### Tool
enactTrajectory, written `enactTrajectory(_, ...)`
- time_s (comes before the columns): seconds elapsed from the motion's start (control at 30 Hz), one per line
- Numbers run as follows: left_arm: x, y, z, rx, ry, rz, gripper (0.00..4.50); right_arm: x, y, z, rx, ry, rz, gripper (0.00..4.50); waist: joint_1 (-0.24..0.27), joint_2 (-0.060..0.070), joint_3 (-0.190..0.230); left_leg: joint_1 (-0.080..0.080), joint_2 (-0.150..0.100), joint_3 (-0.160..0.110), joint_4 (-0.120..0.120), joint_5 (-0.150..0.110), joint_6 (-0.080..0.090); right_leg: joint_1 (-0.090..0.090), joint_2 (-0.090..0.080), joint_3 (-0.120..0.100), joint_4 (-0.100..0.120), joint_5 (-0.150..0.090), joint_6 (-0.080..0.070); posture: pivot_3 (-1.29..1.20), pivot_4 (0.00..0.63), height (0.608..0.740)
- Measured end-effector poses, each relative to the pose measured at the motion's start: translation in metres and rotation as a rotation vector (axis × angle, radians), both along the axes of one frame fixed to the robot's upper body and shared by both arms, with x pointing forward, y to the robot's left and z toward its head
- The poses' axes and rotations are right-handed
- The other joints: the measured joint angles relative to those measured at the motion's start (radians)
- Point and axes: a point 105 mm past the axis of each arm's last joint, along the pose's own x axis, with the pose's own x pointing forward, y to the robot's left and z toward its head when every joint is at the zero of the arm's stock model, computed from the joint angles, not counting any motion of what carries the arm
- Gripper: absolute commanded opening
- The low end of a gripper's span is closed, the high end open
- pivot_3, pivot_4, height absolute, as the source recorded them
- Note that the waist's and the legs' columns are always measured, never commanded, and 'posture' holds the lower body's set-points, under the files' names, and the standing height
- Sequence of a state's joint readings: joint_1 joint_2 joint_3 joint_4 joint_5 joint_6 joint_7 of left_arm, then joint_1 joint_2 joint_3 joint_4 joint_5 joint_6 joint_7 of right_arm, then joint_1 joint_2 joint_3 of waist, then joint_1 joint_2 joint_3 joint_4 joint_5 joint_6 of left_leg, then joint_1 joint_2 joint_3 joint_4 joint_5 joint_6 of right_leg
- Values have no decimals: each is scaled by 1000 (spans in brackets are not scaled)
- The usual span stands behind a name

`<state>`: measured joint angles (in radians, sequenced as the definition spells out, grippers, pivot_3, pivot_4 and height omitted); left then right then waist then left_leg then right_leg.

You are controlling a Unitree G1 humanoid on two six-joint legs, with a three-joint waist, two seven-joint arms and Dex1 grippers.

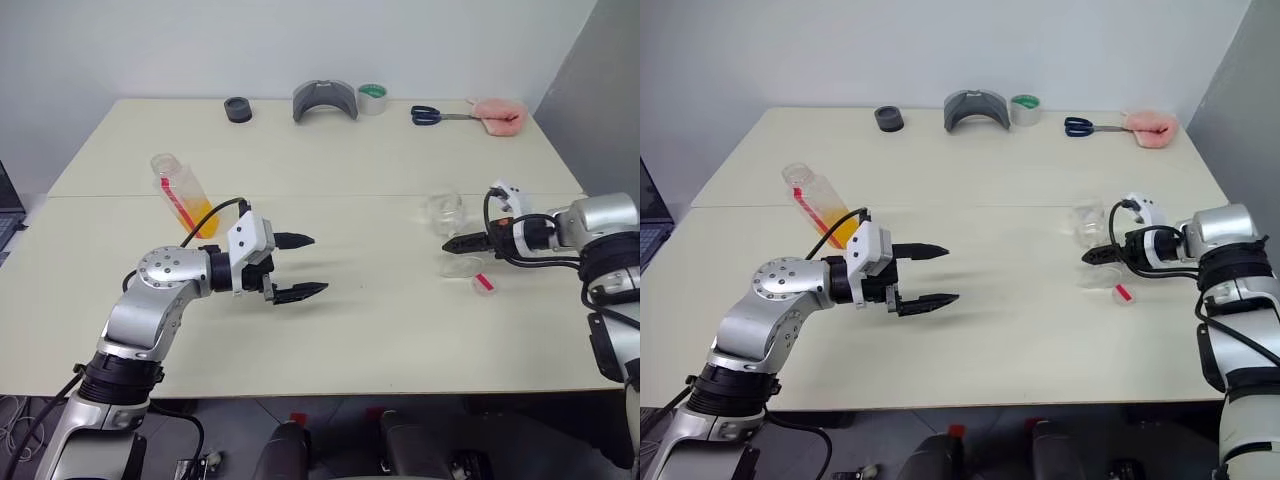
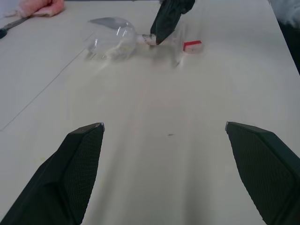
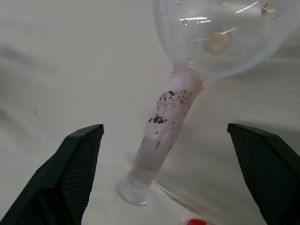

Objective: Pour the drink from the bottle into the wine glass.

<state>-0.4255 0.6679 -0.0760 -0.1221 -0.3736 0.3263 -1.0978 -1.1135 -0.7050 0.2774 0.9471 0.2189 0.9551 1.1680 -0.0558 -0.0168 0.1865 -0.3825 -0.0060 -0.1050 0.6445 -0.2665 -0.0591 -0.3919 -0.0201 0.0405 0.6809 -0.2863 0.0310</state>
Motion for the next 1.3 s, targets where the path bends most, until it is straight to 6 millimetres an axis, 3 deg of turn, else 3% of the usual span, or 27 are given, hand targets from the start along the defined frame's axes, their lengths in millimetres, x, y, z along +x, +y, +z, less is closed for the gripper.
enactTrajectory(0.27, 0, 2, -5, 2, 0, 24, 4463, 6, 11, -3, -41, 12, 74, 4500, -1, 0, 0, 0, 0, 0, 0, 0, 0, 0, 0, 0, 1, 0, 0, 0, 150, 740)
enactTrajectory(0.4, -2, 4, -11, 13, 9, 42, 4500, 6, 12, -6, -72, 14, 100, 3874, -1, 0, 0, 0, 0, 0, 0, 0, 0, 0, 0, 0, 0, 0, 0, 0, 150, 740)
enactTrajectory(0.53, -5, 3, -12, 14, 1, 42, 4500, 7, 16, -8, -92, 25, 125, 2550, -1, 0, 0, 0, 0, 0, 0, 0, 0, 0, 0, 0, 1, 0, 0, 0, 150, 740)
enactTrajectory(1.0, -6, 4, -18, 17, -1, 62, 4500, 12, 23, 3, -60, -7, 127, 2550, -1, 1, 0, 0, 0, 0, 0, 0, 0, 0, 0, 0, 1, 0, 0, 0, 150, 740)
enactTrajectory(1.3, -5, 0, -16, 15, -9, 53, 4500, 12, 24, -3, -72, 1, 115, 2550, -1, 1, 0, 0, 0, 0, 0, 0, 0, 0, 0, 0, 1, 0, 0, 0, 150, 740)
